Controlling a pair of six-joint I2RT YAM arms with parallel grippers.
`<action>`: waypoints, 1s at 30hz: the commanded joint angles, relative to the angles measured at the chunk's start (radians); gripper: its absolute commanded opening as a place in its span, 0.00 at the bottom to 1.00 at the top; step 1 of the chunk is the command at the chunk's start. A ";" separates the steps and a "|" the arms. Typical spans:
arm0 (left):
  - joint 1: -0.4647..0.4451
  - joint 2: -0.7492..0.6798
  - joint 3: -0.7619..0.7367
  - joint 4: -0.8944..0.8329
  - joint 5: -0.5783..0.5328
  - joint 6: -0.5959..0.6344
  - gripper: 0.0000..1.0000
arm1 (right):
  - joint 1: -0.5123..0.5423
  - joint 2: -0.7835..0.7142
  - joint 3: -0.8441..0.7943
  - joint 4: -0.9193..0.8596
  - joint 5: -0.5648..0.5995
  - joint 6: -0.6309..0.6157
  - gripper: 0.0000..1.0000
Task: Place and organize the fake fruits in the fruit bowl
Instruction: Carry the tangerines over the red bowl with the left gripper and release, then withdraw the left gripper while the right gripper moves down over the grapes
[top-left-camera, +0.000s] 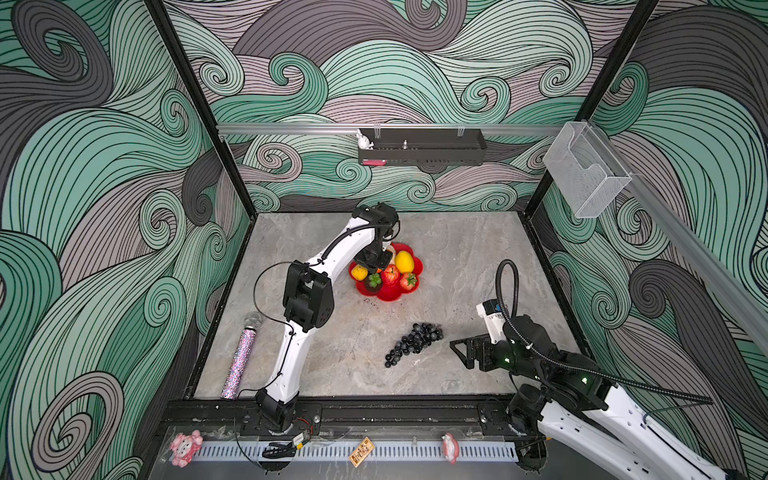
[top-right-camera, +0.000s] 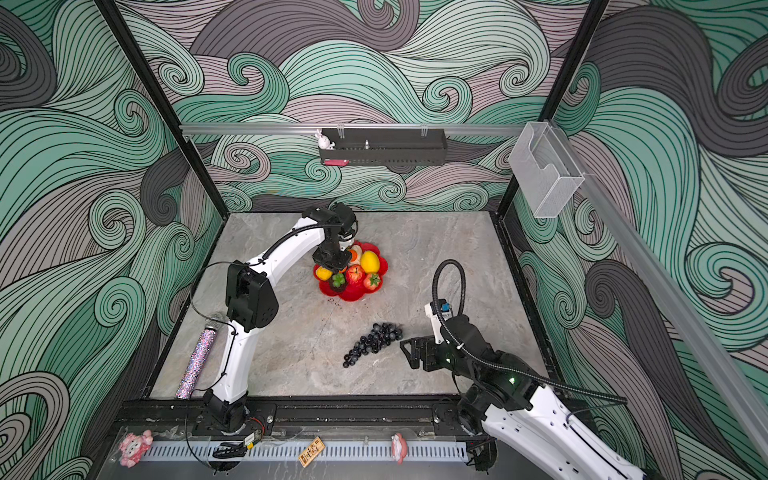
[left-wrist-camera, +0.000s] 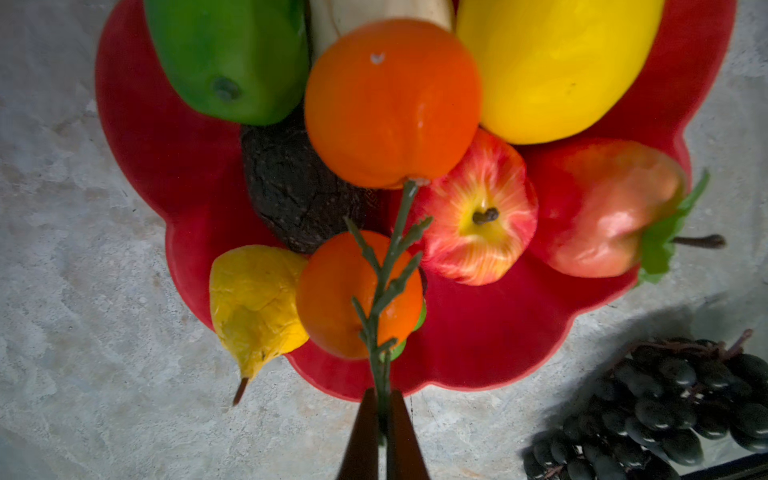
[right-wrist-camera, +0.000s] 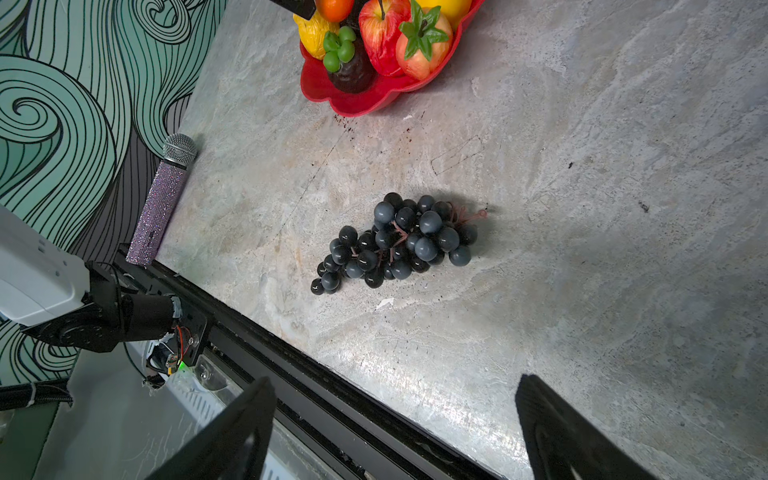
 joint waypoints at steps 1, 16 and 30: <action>0.019 0.035 0.044 -0.040 0.026 0.017 0.00 | -0.003 0.003 -0.011 -0.015 0.009 0.019 0.91; 0.027 -0.098 0.005 -0.043 0.013 -0.080 0.35 | -0.004 0.062 -0.045 0.008 0.034 0.085 0.89; -0.051 -0.966 -0.938 0.519 0.087 -0.301 0.64 | -0.216 0.564 0.131 0.118 0.011 -0.125 0.83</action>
